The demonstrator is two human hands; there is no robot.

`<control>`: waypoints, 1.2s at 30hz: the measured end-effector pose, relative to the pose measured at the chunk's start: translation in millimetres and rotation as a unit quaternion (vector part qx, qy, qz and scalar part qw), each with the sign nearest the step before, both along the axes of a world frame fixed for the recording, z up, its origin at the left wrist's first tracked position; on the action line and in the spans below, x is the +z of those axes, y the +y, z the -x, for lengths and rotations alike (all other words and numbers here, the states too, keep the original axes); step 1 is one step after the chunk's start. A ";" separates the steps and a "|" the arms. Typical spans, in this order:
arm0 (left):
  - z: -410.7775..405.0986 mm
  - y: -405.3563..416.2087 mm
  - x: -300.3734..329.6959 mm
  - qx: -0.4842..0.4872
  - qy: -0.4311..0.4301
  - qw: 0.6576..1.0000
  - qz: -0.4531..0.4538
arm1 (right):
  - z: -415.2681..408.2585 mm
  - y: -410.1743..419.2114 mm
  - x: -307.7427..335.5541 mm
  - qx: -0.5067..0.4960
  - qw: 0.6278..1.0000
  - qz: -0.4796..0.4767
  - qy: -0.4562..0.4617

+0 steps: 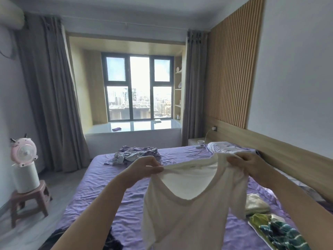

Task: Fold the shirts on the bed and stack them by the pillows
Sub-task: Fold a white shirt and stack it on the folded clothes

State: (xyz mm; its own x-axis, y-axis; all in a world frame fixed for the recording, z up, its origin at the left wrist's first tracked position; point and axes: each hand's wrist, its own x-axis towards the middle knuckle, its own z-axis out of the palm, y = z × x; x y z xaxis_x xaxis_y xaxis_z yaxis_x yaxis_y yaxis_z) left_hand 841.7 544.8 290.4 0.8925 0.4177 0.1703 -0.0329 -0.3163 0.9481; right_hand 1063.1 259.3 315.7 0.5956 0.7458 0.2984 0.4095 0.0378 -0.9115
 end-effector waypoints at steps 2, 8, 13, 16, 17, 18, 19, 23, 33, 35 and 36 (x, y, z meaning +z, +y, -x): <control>-11.3 -13.8 2.7 0.013 -0.006 1.000 0.027 | -13.8 -15.2 0.1 0.032 0.999 0.028 0.004; -40.1 -47.1 17.3 0.106 -0.053 0.992 0.047 | -51.3 -50.4 -15.9 0.120 0.984 0.118 0.060; -71.7 -82.2 8.7 0.233 0.120 0.892 -0.368 | -66.7 -54.4 -36.4 0.087 0.989 0.097 0.073; -76.1 -96.4 1.9 0.218 0.130 0.871 -0.420 | -78.8 -51.9 -43.2 0.024 0.995 0.096 0.023; -75.1 -97.6 2.3 0.196 0.126 0.890 -0.392 | -83.5 -51.3 -44.9 0.002 0.994 0.105 -0.015; -73.0 -99.4 3.5 0.173 0.135 0.902 -0.373 | -88.4 -50.8 -47.1 -0.018 0.992 0.112 -0.047; -71.1 -101.2 4.6 0.148 0.160 0.898 -0.381 | -93.1 -50.5 -49.1 -0.038 0.990 0.111 -0.072; -64.9 -105.6 -1.3 0.050 0.298 0.872 -0.384 | -108.1 -46.4 -56.8 -0.104 0.985 0.059 -0.125; -56.4 -78.8 -51.7 0.168 0.134 0.969 -0.124 | -123.6 -3.3 -83.8 -0.133 0.982 0.031 -0.132; -68.3 -79.0 -60.9 0.249 0.080 0.957 -0.121 | -128.7 0.8 -87.3 -0.166 0.975 0.027 -0.145; -74.8 -79.9 -64.6 0.280 0.067 0.944 -0.163 | -130.6 2.1 -88.1 -0.183 0.970 0.029 -0.159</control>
